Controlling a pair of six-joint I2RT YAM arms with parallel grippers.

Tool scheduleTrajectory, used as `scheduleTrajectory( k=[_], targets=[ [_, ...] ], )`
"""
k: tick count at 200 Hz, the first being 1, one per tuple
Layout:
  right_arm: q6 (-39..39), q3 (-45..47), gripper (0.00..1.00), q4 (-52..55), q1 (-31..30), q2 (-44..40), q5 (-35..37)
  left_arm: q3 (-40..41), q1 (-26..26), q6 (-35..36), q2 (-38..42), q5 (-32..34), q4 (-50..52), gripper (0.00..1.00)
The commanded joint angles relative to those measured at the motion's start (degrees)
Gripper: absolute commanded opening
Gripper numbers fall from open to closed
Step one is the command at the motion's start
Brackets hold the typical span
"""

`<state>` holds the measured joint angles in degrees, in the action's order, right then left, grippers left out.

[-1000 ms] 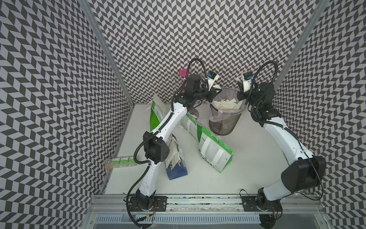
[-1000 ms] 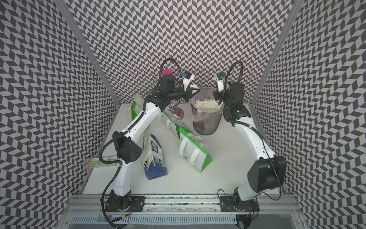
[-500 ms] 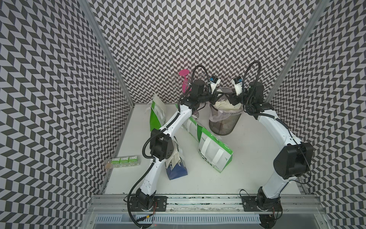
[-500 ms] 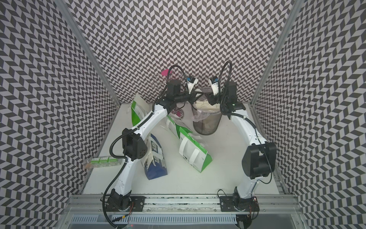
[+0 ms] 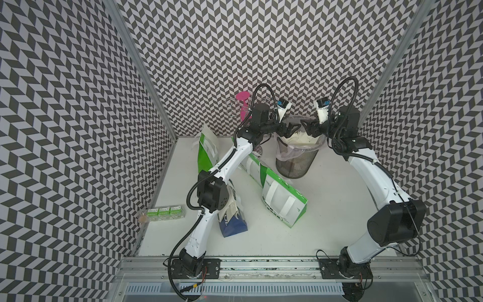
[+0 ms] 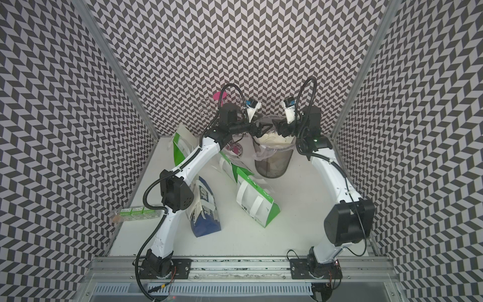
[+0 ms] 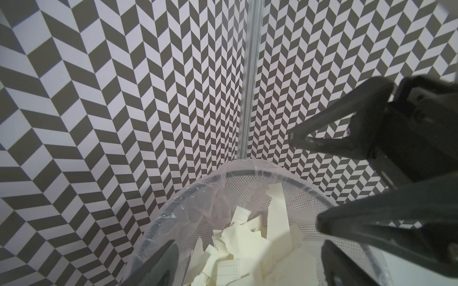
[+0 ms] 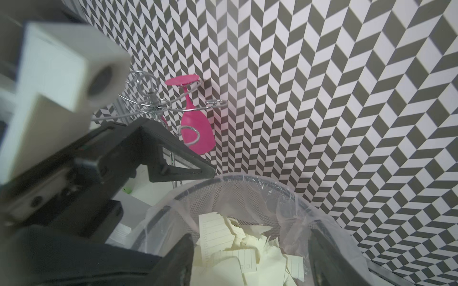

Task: Shred takeout receipts and throw away
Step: Place the takeout receipt in the trash bin, then adjust the takeout bag at the center of the board.

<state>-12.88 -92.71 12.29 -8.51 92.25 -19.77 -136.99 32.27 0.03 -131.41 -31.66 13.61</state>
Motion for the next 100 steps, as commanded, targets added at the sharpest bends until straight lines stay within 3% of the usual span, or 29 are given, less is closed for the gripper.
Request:
scheduleTrajectory(
  k=[1, 58, 100],
  targets=[
    [1.2, 1.2, 0.72, -2.8, -0.2, -3.4, -1.5, -1.9, 0.2, 2.5, 5.2, 0.0, 2.7, 0.91],
    [9.3, 7.6, 0.79, -9.3, -0.2, -9.6, -15.3, 0.9, -1.8, 8.7, 15.7, 3.4, 17.2, 0.93],
    [15.6, 10.9, 0.92, -11.9, -2.9, -12.2, -24.8, 13.1, -7.3, 10.9, 30.3, 7.5, 27.6, 0.93]
  ],
)
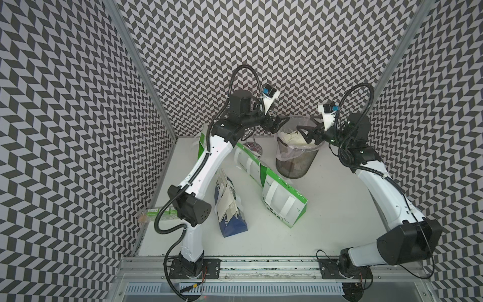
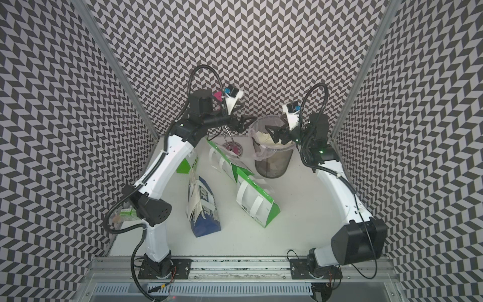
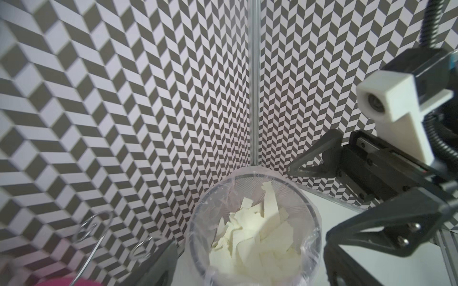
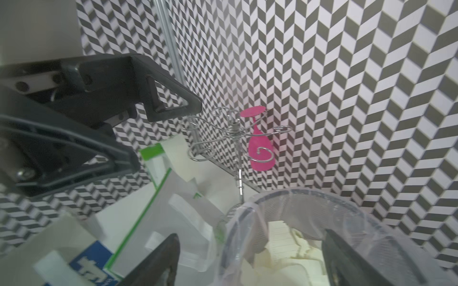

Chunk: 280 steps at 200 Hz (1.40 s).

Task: Shred takeout receipts and throw away
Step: Adjust the takeout bag at the center of the board.

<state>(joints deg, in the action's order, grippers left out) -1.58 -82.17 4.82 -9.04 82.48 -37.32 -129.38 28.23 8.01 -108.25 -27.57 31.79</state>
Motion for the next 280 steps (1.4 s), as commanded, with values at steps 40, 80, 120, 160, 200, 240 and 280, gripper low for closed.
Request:
scheduleTrajectory(
  k=[40, 80, 120, 160, 200, 240, 280],
  targets=[
    [1.8, -2.4, 0.92, 5.3, -11.2, -2.8, -2.7, 20.6, -8.3, 2.7, 23.0, 7.3, 14.8, 0.93],
    [5.8, -4.9, 0.90, 11.6, -21.0, -2.1, 1.8, 36.6, -12.3, 3.5, 37.1, 3.9, 17.8, 0.93],
    [10.6, -6.3, 0.92, 18.5, -29.3, -1.7, 4.7, 48.2, -15.2, 5.2, 47.6, -3.0, 19.1, 0.92],
    [12.7, -5.0, 0.89, 23.2, -38.8, -2.6, 9.0, 58.5, -16.1, 4.9, 54.9, -5.8, 18.5, 0.91],
    [17.7, -0.7, 0.82, 23.2, -46.1, -3.4, 11.9, 64.1, -16.1, 7.8, 58.0, -10.8, 19.3, 0.89],
    [21.4, 3.7, 0.77, 20.3, -50.3, -3.7, 12.2, 65.7, -16.0, 8.2, 57.6, -3.3, 19.9, 0.87],
    [23.4, 4.1, 0.70, 18.1, -52.6, -0.9, 12.3, 66.7, -16.1, 7.6, 56.4, -3.1, 18.5, 0.86]
  ],
)
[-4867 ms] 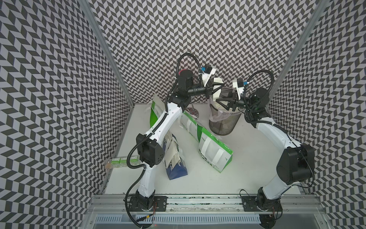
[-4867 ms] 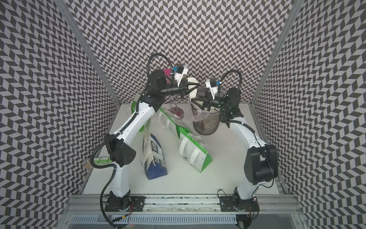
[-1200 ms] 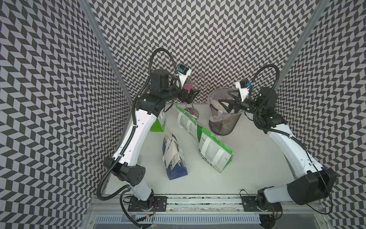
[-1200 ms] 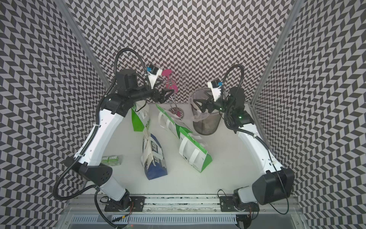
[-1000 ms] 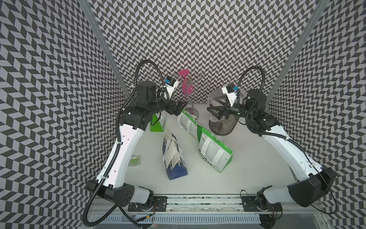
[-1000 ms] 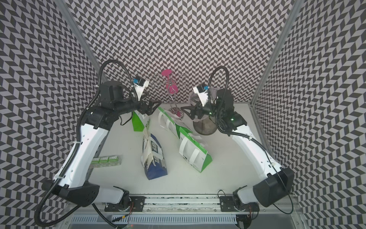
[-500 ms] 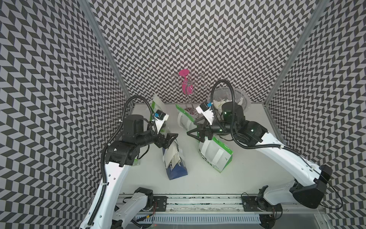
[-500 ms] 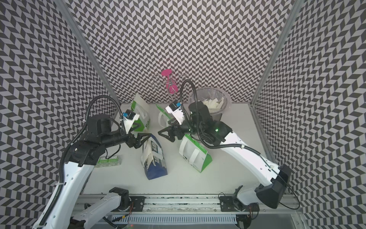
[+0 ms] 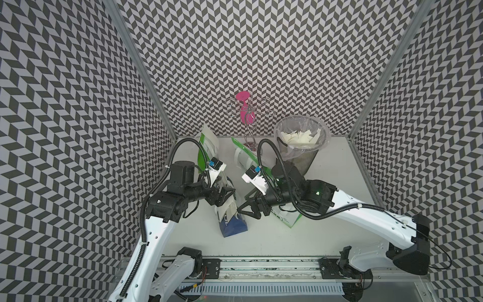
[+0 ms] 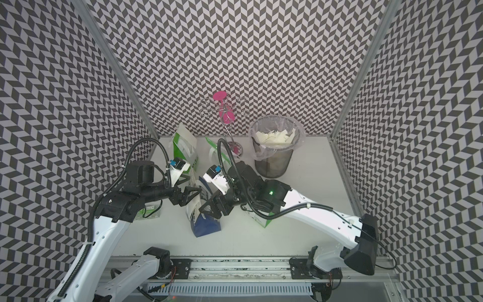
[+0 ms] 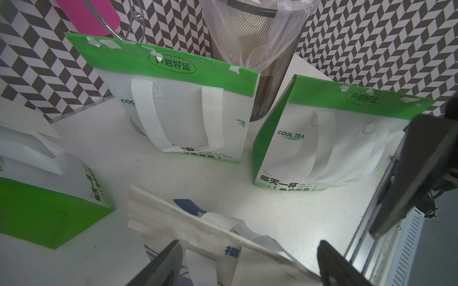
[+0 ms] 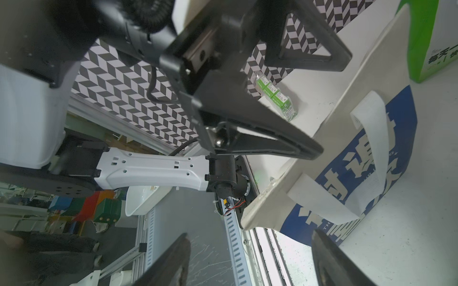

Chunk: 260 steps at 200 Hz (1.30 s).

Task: Shred takeout receipts and throw away
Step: Adjust the takeout bag at the center of the board.

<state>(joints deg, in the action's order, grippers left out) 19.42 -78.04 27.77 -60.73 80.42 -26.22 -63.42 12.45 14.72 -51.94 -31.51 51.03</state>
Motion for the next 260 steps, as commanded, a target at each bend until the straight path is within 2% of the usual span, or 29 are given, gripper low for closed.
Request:
scheduleTrajectory(
  k=[1, 16, 61, 105, 125, 136, 169, 194, 229, 260],
  targets=[
    [2.5, 0.0, 0.70, -4.9, -1.0, 1.2, 1.2, 0.8, -0.3, 0.8, 0.1, 0.9, -0.8, 0.86],
    [2.8, -0.1, 0.65, -5.2, -1.0, 2.6, 1.6, 0.9, -0.3, 0.6, 0.5, 0.0, -1.0, 0.86],
    [2.8, -2.1, 0.61, -3.9, -1.5, 6.6, 3.3, 0.9, -0.3, -1.2, 1.4, -1.8, -2.9, 0.87],
    [2.0, -3.0, 0.40, -2.2, -1.5, 7.8, 5.9, -1.6, -0.3, -1.4, 0.6, -0.5, -2.7, 0.88],
    [0.7, -3.9, 0.23, -0.5, -1.4, 8.3, 8.0, -3.0, -0.3, -1.8, 0.9, -0.4, -2.7, 0.88],
    [0.0, -4.2, 0.18, -0.1, -1.1, 8.5, 8.6, -3.4, -0.3, -1.9, 1.2, -0.4, -2.6, 0.88],
    [-3.3, -5.4, 0.12, 1.7, 0.9, 8.7, 9.9, -4.1, -0.3, -1.5, 2.1, -0.1, -1.4, 0.89],
    [-6.9, -5.4, 0.01, 2.7, 3.0, 8.5, 9.0, -3.5, -0.3, 0.9, 3.2, -2.8, -0.3, 0.87],
    [-10.3, -5.9, 0.00, 3.6, 6.7, 9.0, 4.4, -0.4, -0.2, 6.6, 3.4, -4.7, 2.9, 0.83],
    [-14.0, -6.5, 0.00, 4.8, 8.8, 8.9, 0.4, 0.9, -0.2, 6.4, 2.2, -0.9, 0.3, 0.81]
  ],
)
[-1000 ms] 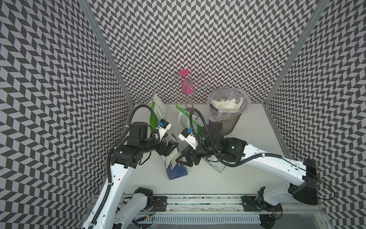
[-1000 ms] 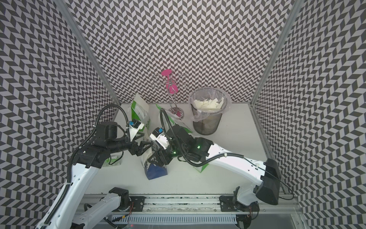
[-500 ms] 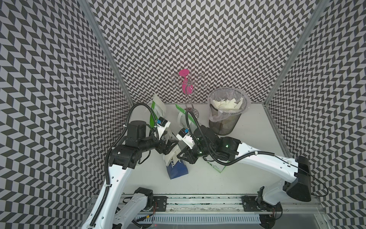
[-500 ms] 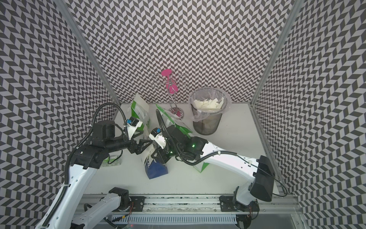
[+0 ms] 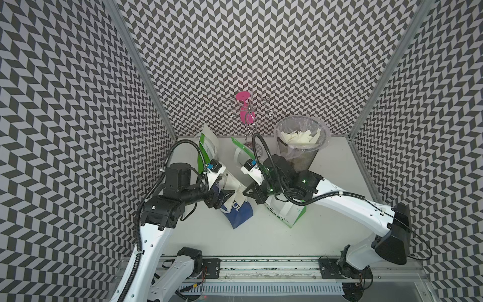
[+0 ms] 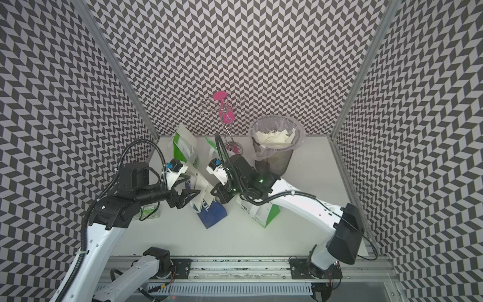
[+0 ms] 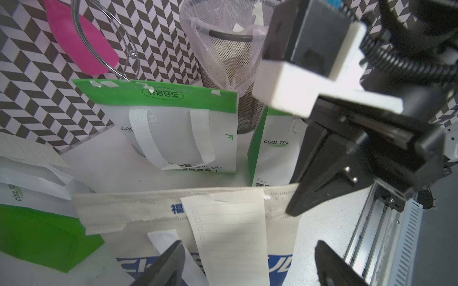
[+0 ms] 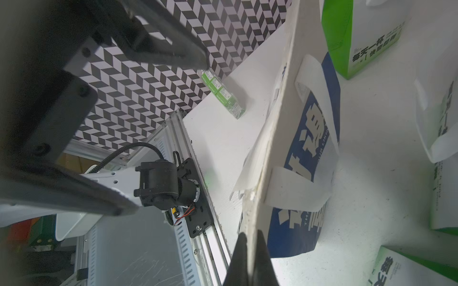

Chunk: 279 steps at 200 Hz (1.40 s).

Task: Shred takeout receipts and throw away
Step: Adjust the takeout bag at the center of the board, then tear off the takeout receipt from the takeout bag.

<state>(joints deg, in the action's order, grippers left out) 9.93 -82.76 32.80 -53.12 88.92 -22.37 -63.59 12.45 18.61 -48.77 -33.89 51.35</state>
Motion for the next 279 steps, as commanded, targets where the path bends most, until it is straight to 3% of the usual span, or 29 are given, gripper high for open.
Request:
scheduleTrajectory(
  k=[1, 38, 109, 153, 182, 237, 279],
  targets=[
    [-4.6, -1.8, 0.00, -0.2, 1.2, 0.4, -3.5, 1.1, -0.1, 2.4, -1.1, 1.7, -0.1, 0.81],
    [-6.5, -2.1, 0.00, 1.4, 3.3, 0.3, -5.4, 2.5, 1.0, 5.2, -4.8, 6.5, -3.6, 0.79],
    [-7.9, -2.0, 0.00, 2.1, 3.5, 0.7, -7.1, 6.4, 5.1, 1.5, -6.9, 2.4, -13.8, 0.84],
    [-8.1, -1.8, 0.00, 1.8, 3.4, 0.9, -7.9, 4.7, 5.1, 1.6, -10.8, 1.3, -12.7, 0.80],
    [-8.5, -1.4, 0.00, 2.0, 3.4, 0.9, -7.9, 4.9, 5.2, 1.8, -10.8, -3.1, -13.3, 0.74],
    [-9.1, -0.7, 0.00, 2.3, 3.4, 1.0, -7.7, 4.3, 5.2, 0.8, -9.5, -0.6, -14.6, 0.48],
    [-9.5, -0.4, 0.00, 2.8, 3.4, 1.1, -7.1, 2.9, 5.1, -0.3, -9.2, 1.8, -14.6, 0.36]
  ],
)
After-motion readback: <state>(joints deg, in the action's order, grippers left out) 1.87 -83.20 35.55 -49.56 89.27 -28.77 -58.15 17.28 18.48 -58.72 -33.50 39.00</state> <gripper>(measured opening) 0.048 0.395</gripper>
